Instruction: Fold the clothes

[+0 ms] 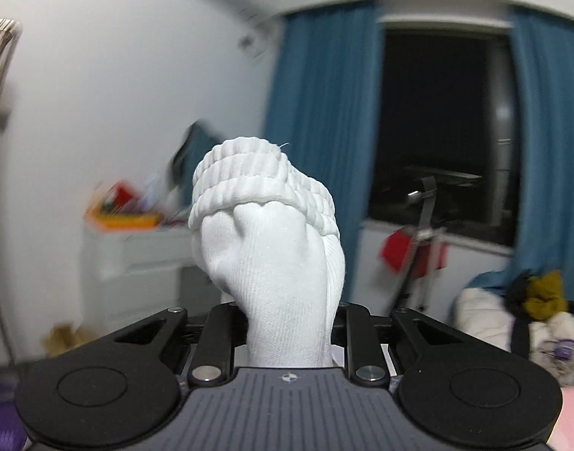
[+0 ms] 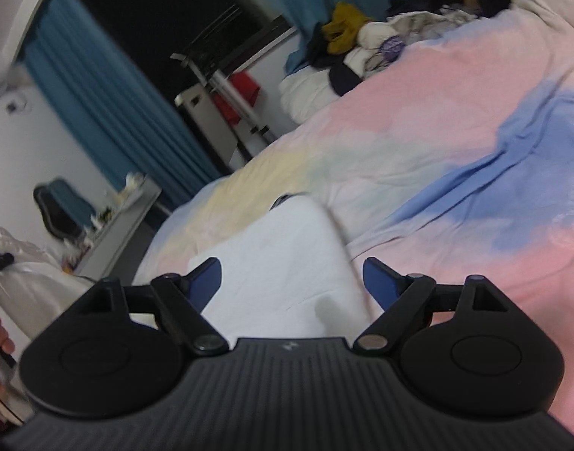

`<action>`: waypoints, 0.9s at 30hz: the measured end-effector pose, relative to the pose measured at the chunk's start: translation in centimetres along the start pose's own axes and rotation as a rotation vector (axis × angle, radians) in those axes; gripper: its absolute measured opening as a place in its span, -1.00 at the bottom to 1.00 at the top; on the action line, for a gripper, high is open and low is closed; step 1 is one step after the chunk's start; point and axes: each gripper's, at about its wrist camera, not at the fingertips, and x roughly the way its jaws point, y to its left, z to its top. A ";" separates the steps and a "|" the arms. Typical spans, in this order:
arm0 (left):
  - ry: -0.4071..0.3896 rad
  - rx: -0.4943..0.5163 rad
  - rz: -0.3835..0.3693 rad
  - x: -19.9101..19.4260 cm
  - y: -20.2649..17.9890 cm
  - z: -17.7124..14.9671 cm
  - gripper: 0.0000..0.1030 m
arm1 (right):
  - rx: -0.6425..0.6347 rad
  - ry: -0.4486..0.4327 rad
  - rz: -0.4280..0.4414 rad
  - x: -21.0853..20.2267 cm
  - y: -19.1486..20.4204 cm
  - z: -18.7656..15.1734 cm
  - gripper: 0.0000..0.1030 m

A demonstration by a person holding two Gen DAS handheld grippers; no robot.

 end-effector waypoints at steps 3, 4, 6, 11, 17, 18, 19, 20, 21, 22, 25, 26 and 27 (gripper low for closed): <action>-0.059 0.097 -0.099 -2.7 -6.2 -0.9 -0.56 | 0.054 -0.021 -0.007 -0.4 -1.4 0.8 0.65; -0.073 0.126 -0.131 -3.5 -8.0 -1.5 -0.56 | 0.070 -0.027 -0.007 -0.5 -1.8 1.1 0.65; -0.091 0.190 -0.194 -4.9 -11.4 -3.0 -0.55 | 0.103 -0.037 -0.004 -0.8 -2.6 1.4 0.65; -0.095 0.355 -0.347 -8.1 -19.4 -9.9 -0.54 | 0.173 -0.077 -0.027 -1.6 -4.8 2.5 0.65; -0.027 0.535 -0.456 -9.7 -24.0 -18.7 -0.52 | 0.251 -0.101 -0.038 -1.9 -7.4 3.1 0.65; -0.015 0.565 -0.473 -10.0 -24.7 -20.1 -0.52 | 0.266 -0.096 -0.036 -1.7 -7.7 3.2 0.65; -0.002 0.595 -0.490 -10.2 -25.5 -21.6 -0.51 | 0.279 -0.092 -0.033 -1.5 -8.0 3.2 0.65; 0.010 0.625 -0.507 -10.4 -26.2 -23.0 -0.51 | 0.290 -0.086 -0.028 -1.3 -8.2 3.1 0.65; 0.025 0.646 -0.519 -10.5 -26.6 -24.0 -0.48 | 0.299 -0.081 -0.023 -1.2 -8.4 3.1 0.65; 0.036 0.654 -0.526 -10.3 -26.8 -24.4 -0.45 | 0.304 -0.076 -0.016 -1.2 -8.5 2.9 0.65; 0.054 0.661 -0.542 -9.5 -26.4 -24.8 -0.36 | 0.297 -0.063 -0.003 -1.0 -8.4 2.9 0.65; 0.064 0.661 -0.547 -9.3 -26.3 -24.8 -0.24 | 0.297 -0.058 0.002 -0.8 -8.4 2.8 0.65; 0.077 0.661 -0.551 -9.2 -25.8 -24.9 -0.08 | 0.297 -0.052 0.006 -0.7 -8.4 2.8 0.65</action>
